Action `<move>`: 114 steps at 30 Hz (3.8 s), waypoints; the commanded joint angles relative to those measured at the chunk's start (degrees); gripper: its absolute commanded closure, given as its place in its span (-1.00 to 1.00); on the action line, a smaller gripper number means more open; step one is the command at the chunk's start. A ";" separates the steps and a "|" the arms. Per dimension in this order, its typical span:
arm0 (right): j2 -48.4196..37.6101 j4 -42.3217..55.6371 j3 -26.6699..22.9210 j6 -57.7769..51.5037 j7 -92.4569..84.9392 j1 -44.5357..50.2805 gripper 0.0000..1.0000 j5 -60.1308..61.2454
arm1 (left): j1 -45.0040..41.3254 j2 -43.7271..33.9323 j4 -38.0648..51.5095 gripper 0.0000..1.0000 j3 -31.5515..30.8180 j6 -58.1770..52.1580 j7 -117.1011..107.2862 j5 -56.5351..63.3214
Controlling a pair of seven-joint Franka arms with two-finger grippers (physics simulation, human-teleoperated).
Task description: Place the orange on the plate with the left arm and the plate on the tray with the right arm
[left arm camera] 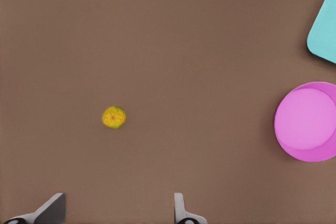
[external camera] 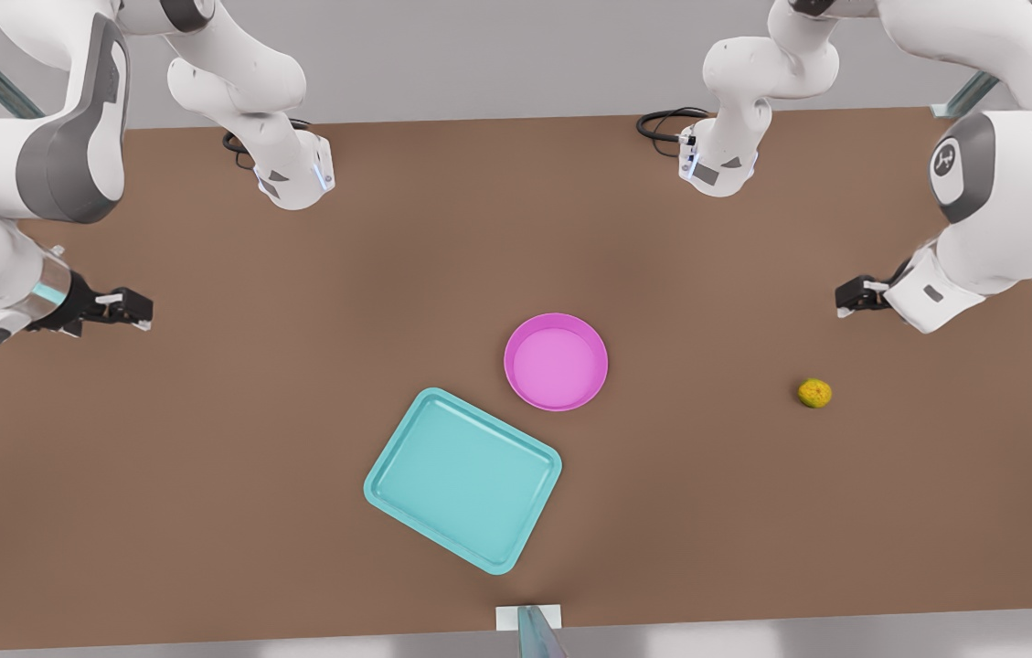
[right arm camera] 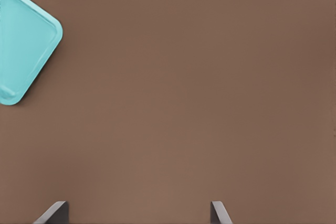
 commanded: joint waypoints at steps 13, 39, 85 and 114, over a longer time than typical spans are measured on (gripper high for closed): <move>0.58 -0.02 -0.35 2.85 -3.31 -0.08 -1.00 0.20 | 8.51 25.10 -13.47 -1.00 0.00 38.35 9.94 0.56; 1.28 -0.02 -1.14 3.29 -3.49 0.01 -1.00 0.37 | 10.45 29.67 -18.39 -0.17 0.18 40.02 10.91 0.73; 18.42 -29.64 0.88 58.92 37.12 32.09 -1.00 39.84 | -2.12 -5.93 4.37 -1.00 -1.41 -15.27 -6.05 -2.08; 33.54 -17.87 3.43 59.36 34.57 40.53 -0.02 40.01 | -2.12 -5.66 4.11 -1.00 0.35 -16.32 -5.96 -1.73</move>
